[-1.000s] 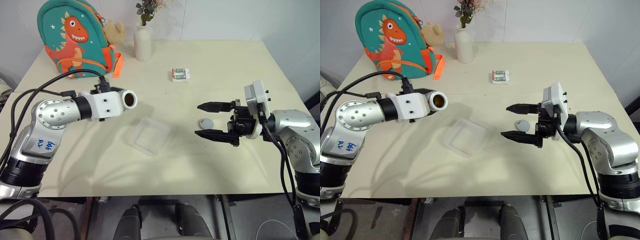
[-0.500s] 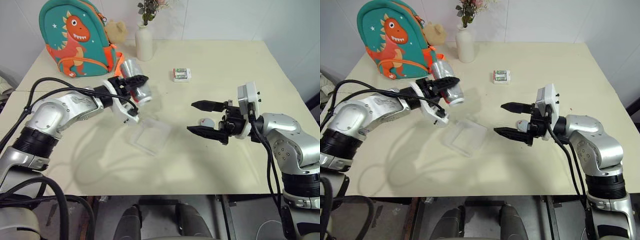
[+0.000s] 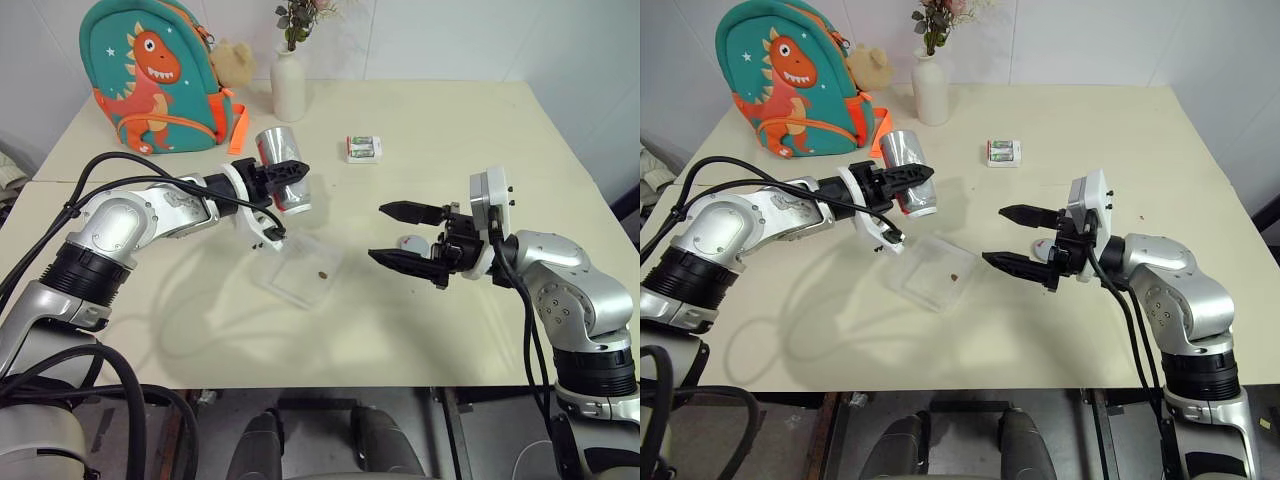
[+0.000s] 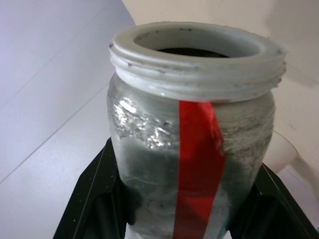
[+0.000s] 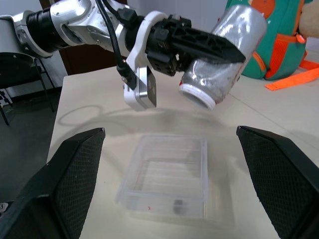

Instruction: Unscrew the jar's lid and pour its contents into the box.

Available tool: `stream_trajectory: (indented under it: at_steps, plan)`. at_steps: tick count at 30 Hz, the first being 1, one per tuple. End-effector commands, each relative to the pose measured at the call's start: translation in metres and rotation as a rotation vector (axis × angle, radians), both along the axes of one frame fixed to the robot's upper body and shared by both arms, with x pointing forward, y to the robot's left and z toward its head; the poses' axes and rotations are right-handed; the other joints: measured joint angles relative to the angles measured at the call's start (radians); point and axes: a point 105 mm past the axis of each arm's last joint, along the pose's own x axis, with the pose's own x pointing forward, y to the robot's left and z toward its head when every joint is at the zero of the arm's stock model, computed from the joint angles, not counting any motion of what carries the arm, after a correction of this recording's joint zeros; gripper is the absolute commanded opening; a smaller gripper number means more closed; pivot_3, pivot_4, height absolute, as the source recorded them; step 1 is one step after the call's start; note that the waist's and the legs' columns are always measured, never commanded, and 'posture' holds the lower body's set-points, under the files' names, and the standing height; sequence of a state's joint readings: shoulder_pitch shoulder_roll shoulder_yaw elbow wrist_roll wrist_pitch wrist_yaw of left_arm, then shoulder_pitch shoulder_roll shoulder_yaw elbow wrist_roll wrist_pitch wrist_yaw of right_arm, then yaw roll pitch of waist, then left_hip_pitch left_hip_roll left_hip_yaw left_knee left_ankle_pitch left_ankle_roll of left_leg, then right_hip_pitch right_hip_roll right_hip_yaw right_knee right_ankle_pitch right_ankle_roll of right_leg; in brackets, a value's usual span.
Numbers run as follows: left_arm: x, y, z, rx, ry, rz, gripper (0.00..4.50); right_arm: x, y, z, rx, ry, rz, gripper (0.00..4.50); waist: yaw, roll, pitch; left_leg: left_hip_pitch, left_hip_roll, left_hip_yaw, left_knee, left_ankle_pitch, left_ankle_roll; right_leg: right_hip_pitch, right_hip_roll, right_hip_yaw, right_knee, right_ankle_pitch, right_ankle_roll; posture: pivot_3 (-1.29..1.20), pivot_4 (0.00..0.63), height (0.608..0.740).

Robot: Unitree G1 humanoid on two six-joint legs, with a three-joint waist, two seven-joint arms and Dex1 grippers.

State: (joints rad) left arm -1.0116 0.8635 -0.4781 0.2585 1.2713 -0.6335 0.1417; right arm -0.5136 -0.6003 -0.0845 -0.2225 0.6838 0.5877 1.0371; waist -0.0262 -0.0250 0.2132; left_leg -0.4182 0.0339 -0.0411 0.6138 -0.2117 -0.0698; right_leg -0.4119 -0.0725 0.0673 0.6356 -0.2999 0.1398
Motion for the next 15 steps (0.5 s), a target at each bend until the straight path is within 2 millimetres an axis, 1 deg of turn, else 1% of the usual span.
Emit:
stream_trajectory:
  at_steps: [1,3,5,6,7,9,10,11,12,14,15]
  plan:
    - [0.000,-0.001,0.016,-0.041,-0.034,0.006,1.97,-0.004,-0.002,0.008,0.030,-0.038,0.007,4.45,-0.001,0.000,0.000,0.000,0.000,0.000,0.000,0.000,0.000,0.000,0.000,0.000,0.000,0.000,0.000,0.00,0.150,0.740]
    - [0.001,0.004,0.016,-0.082,0.016,0.029,1.97,-0.004,-0.002,0.007,0.030,-0.036,0.008,4.45,-0.001,0.000,0.000,0.000,0.000,0.000,0.000,0.000,0.000,0.000,0.000,0.000,0.001,0.000,0.000,0.00,0.150,0.740]
    - [0.003,0.011,0.019,-0.187,0.094,0.072,1.97,-0.003,-0.003,0.007,0.031,-0.033,0.009,4.45,-0.001,0.000,0.000,0.000,0.000,0.000,0.000,0.000,0.000,0.000,0.000,0.000,0.001,0.000,0.000,0.00,0.150,0.740]
    - [0.004,0.017,0.018,-0.264,0.167,0.096,1.97,-0.004,-0.003,0.006,0.030,-0.031,0.013,4.45,-0.001,0.000,0.000,0.000,0.000,0.000,0.000,0.000,0.000,0.000,0.000,0.000,0.001,0.000,0.000,0.00,0.150,0.740]
    - [0.005,0.028,0.017,-0.370,0.257,0.142,1.97,-0.004,-0.002,0.006,0.027,-0.028,0.019,4.45,-0.002,0.000,0.000,0.000,0.000,0.000,0.000,0.001,0.000,0.000,0.000,0.000,0.002,0.000,0.000,0.00,0.150,0.740]
    - [0.005,0.041,0.015,-0.522,0.393,0.192,1.97,-0.005,-0.002,0.006,0.024,-0.025,0.029,4.45,-0.006,0.000,0.000,0.001,0.000,0.000,0.000,0.001,0.000,0.000,0.000,0.000,0.003,0.000,-0.001,0.00,0.150,0.740]
    - [0.004,0.047,0.018,-0.608,0.437,0.208,1.97,-0.005,-0.002,0.005,0.023,-0.022,0.035,4.45,-0.006,0.000,0.000,0.002,0.000,0.000,0.000,0.001,0.000,0.000,0.000,0.000,0.004,0.000,-0.001,0.00,0.150,0.740]
    - [0.006,0.057,0.018,-0.772,0.543,0.241,1.97,-0.005,-0.002,0.006,0.019,-0.022,0.041,4.45,-0.005,0.000,0.000,0.002,0.000,0.000,0.000,0.001,0.001,0.000,0.000,0.000,0.005,-0.001,-0.001,0.00,0.150,0.740]
    - [0.006,0.064,0.016,-0.884,0.634,0.260,1.97,-0.005,-0.002,0.006,0.017,-0.023,0.046,4.45,-0.003,0.000,0.000,0.002,0.000,0.000,0.000,0.001,0.001,0.000,0.000,0.000,0.006,-0.001,-0.002,0.00,0.150,0.740]
    - [0.008,0.082,0.009,-1.206,0.848,0.297,1.97,-0.004,0.000,0.007,0.010,-0.026,0.055,4.45,-0.002,0.000,0.000,0.003,0.000,-0.001,0.001,0.002,0.001,0.000,0.000,0.000,0.007,-0.001,-0.002,0.00,0.150,0.740]
    - [0.008,0.087,0.006,-1.303,0.914,0.304,1.97,-0.004,0.000,0.007,0.008,-0.027,0.058,4.45,-0.002,0.000,0.000,0.003,0.000,-0.001,0.002,0.002,0.001,0.000,0.000,0.000,0.008,-0.001,-0.002,0.00,0.150,0.740]
